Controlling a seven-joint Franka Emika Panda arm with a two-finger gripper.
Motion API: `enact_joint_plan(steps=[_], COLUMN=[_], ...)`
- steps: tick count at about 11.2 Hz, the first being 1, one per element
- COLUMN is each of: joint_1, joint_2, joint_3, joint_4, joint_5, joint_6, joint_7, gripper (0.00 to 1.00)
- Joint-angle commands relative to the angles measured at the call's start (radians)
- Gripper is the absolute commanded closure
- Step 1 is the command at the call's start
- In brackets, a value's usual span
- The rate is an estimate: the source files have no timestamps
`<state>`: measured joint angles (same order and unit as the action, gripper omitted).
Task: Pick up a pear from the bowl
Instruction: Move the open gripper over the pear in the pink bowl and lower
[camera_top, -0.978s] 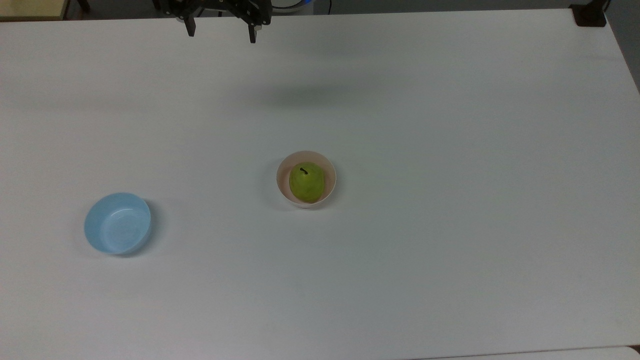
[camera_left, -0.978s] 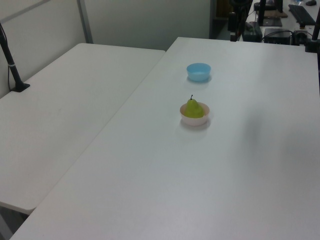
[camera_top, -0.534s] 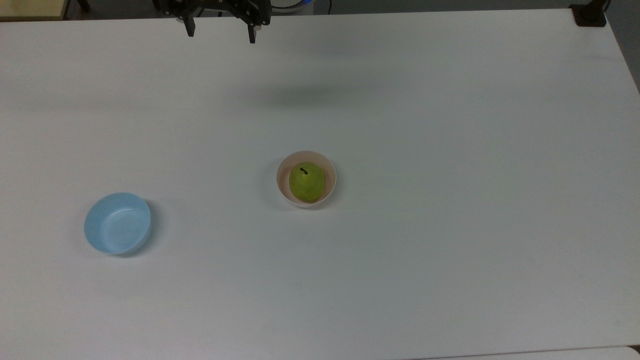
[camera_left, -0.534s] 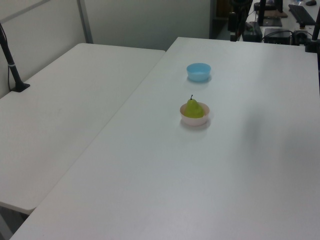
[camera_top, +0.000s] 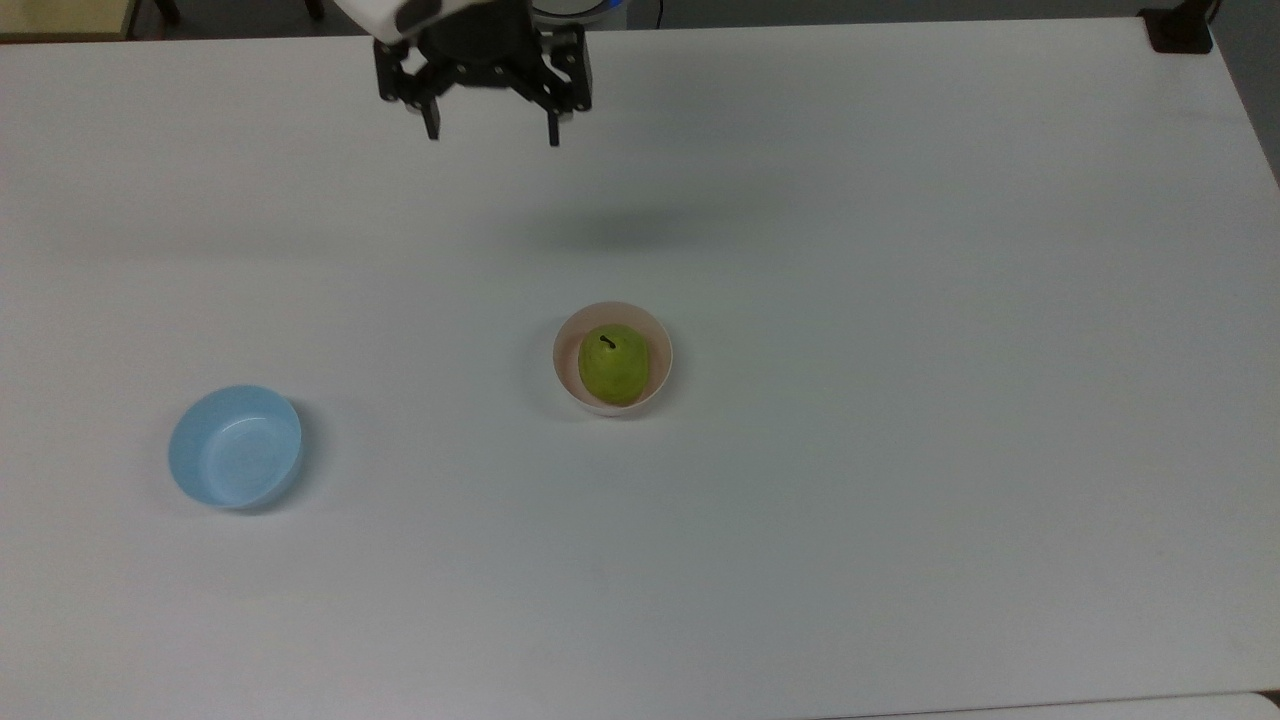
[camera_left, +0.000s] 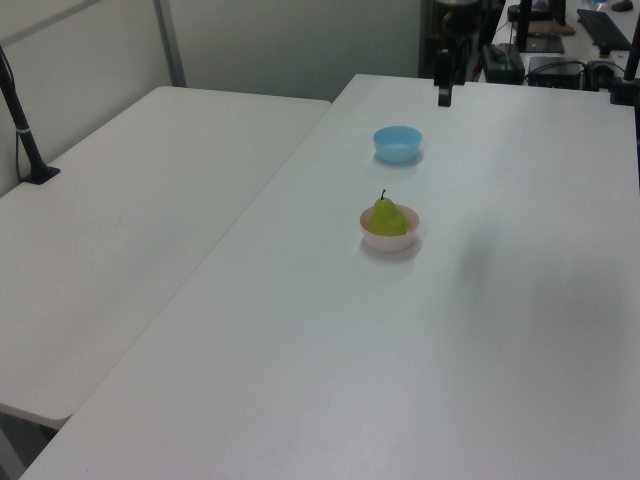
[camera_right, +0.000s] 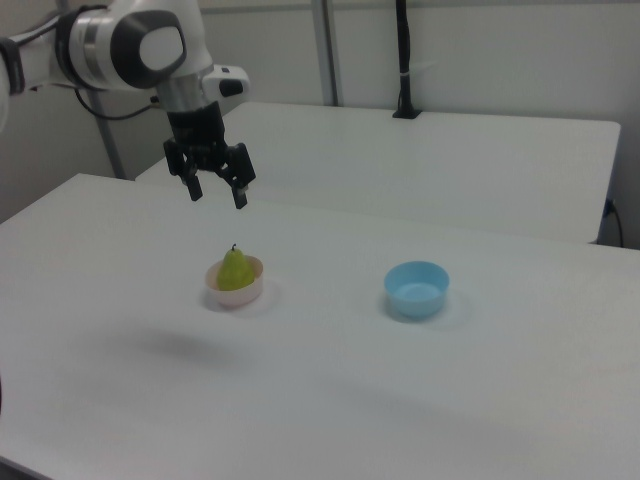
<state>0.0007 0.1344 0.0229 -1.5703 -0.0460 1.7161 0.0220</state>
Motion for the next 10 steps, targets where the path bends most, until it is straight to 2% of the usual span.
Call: enact_joint_plan(steps=[1, 6, 10], joint_1=[0.053, 0.102, 0.113], joint_2=[0.056, 0.178, 0.260], joint_3=[-0.006, -0.008, -0.008], joint_4=[-0.016, -0.014, -0.016], joint_5=[-0.009, -0.015, -0.015], joint_6=[0.086, 0.187, 0.266], joint_7=[-0.017, -0.060, -0.062], gripper=[0.00, 0.00, 0.00])
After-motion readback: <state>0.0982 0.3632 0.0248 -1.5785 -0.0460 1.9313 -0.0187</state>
